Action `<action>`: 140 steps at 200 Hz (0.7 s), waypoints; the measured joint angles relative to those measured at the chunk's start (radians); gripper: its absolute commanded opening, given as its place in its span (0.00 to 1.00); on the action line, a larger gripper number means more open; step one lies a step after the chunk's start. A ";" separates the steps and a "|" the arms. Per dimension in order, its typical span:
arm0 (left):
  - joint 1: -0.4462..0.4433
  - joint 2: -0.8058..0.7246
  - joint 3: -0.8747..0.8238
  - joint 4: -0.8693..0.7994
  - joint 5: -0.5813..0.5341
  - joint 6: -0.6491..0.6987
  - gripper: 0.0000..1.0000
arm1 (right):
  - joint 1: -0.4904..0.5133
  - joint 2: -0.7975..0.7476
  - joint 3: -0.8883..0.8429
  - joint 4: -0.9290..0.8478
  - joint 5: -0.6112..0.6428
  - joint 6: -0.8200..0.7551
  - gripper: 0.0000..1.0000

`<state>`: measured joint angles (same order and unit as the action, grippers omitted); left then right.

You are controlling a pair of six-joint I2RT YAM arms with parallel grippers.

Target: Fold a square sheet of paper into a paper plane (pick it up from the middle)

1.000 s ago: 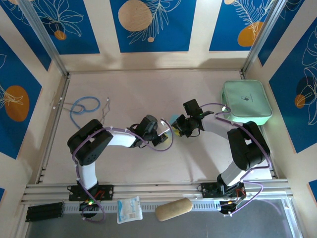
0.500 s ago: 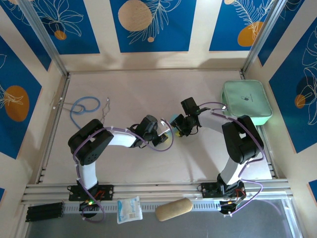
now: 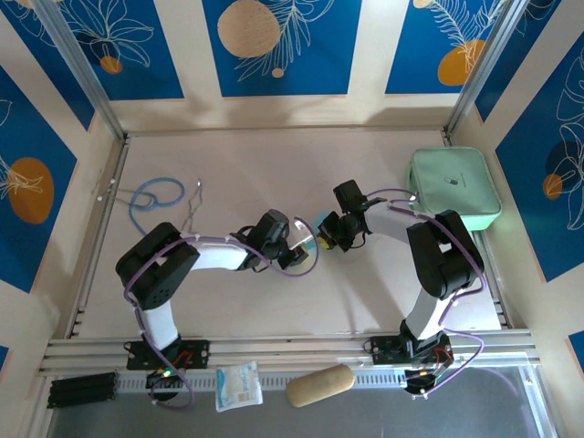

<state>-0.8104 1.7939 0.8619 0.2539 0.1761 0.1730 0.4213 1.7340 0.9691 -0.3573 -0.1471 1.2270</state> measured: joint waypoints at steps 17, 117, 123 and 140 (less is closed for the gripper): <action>0.000 -0.001 0.014 -0.027 0.000 -0.003 0.37 | 0.000 0.000 0.000 0.000 0.000 0.000 0.09; 0.000 0.032 0.067 -0.099 0.006 -0.003 0.37 | -0.001 0.007 0.000 0.000 -0.015 0.000 0.11; 0.000 0.035 0.067 -0.099 0.006 -0.003 0.36 | -0.001 0.008 0.000 -0.001 -0.015 0.000 0.11; 0.000 0.046 0.067 -0.100 0.006 -0.003 0.33 | -0.002 0.011 0.001 -0.003 -0.018 0.000 0.11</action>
<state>-0.8104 1.8400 0.9287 0.1543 0.1822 0.1699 0.4191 1.7454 0.9699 -0.3603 -0.1654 1.2274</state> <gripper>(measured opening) 0.352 0.108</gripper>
